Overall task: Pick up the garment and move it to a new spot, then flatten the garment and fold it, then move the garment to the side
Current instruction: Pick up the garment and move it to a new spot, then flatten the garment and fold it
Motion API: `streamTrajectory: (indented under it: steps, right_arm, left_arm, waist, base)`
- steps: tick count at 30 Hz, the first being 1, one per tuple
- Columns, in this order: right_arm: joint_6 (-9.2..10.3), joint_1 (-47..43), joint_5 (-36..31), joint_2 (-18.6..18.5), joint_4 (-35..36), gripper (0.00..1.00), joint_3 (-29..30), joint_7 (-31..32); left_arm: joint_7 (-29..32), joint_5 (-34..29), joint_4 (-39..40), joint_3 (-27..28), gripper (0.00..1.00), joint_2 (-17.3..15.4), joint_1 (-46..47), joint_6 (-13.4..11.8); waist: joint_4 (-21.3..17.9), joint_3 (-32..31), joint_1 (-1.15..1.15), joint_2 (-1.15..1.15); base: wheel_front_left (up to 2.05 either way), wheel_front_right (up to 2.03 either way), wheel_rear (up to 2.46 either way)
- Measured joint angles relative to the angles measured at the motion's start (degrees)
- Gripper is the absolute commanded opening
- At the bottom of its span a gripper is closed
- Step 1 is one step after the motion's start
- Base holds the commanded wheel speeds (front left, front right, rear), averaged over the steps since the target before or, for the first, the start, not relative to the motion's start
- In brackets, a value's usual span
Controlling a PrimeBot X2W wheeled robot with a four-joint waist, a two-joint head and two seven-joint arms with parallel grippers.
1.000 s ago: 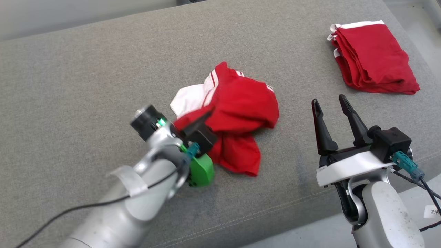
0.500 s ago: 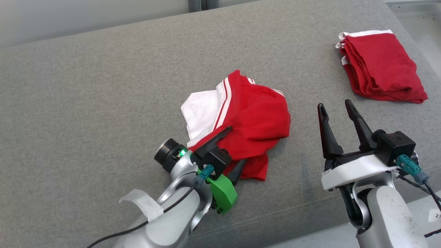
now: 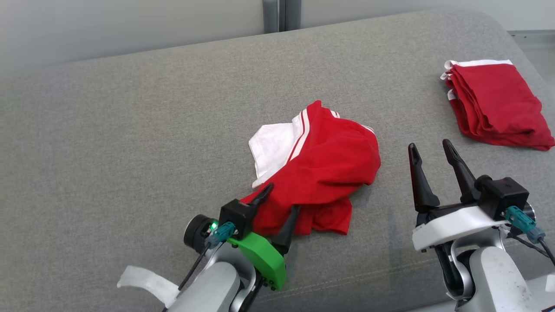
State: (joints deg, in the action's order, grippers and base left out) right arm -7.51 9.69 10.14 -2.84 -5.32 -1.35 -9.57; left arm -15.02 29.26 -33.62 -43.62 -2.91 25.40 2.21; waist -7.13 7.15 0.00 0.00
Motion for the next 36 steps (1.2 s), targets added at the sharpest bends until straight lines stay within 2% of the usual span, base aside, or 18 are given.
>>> streamTrajectory:
  steps: [4, 8, 12, 17, 31, 32, 33, 34, 35, 36]
  right_arm:
    - [0.0, -0.4, -0.2, 0.0, 0.4, 1.0, 0.2, 0.4]
    - [0.0, -1.0, -0.4, 0.0, 0.8, 1.0, 0.2, 0.8]
    - [0.0, -1.2, -0.4, 0.0, 1.1, 1.0, -0.3, 1.0]
    - [0.0, -1.2, -0.5, 0.0, 1.4, 1.0, -0.7, 1.4]
    - [0.0, -1.2, -1.1, 0.0, 2.6, 1.0, -1.1, 2.4]
    - [0.0, -1.2, -1.2, 0.0, 2.6, 1.0, -1.1, 2.4]
    - [0.0, -1.2, -1.2, 0.0, 2.6, 1.0, -1.0, 2.4]
    - [0.0, -1.1, -1.2, 0.0, 2.6, 1.0, -1.0, 2.4]
    - [0.0, -1.1, -1.2, 0.0, 2.7, 1.0, -1.0, 2.5]
    - [0.0, -1.1, -1.2, 0.0, 2.7, 1.0, -1.0, 2.5]
  left_arm:
    - [0.0, 2.7, 1.7, 1.9, 1.0, -0.2, -2.4, 0.3]
    - [0.1, 4.3, 2.6, 3.8, 1.0, -2.1, -4.2, -0.3]
    - [1.6, 5.6, 1.8, 4.7, 1.0, -4.3, -5.3, -0.7]
    - [2.6, 6.4, 0.0, 4.9, 1.0, -5.1, -5.7, -0.7]
    - [3.6, 7.2, -9.8, 3.4, 1.0, -2.4, -2.0, 1.1]
    - [3.6, 7.2, -10.7, 3.2, 0.95, -2.2, -1.5, 1.2]
    - [3.5, 7.2, -11.5, 3.0, 0.47, -2.0, -1.2, 1.3]
    - [3.3, 7.1, -12.2, 2.8, 0.27, -1.8, -0.7, 1.3]
    - [3.3, 7.0, -13.1, 2.5, 0.0, -1.6, -0.3, 1.4]
    - [3.1, 6.9, -13.7, 2.4, 0.0, -1.5, 0.1, 1.4]
  waist:
    - [0.9, -0.9, 0.0, 0.0]
    - [1.5, -1.6, 0.0, 0.0]
    - [1.5, -1.8, 0.0, 0.0]
    - [1.2, -1.6, 0.0, 0.0]
    - [-0.8, -0.2, 0.0, 0.0]
    - [-0.9, -0.1, 0.0, 0.0]
    - [-1.0, 0.0, 0.0, 0.0]
    - [-1.2, 0.0, 0.0, 0.0]
    - [-1.3, 0.1, 0.0, 0.0]
    - [-1.4, 0.1, 0.0, 0.0]
  base:
    - [0.0, 0.0, 0.0]
    - [0.0, 0.0, 0.0]
    - [0.0, 0.0, 0.0]
    - [0.0, 0.0, 0.0]
    - [0.0, 0.0, 0.0]
    - [0.0, 0.0, 0.0]
    - [0.0, 0.0, 0.0]
    - [0.0, 0.0, 0.0]
    - [0.0, 0.0, 0.0]
    - [0.0, 0.0, 0.0]
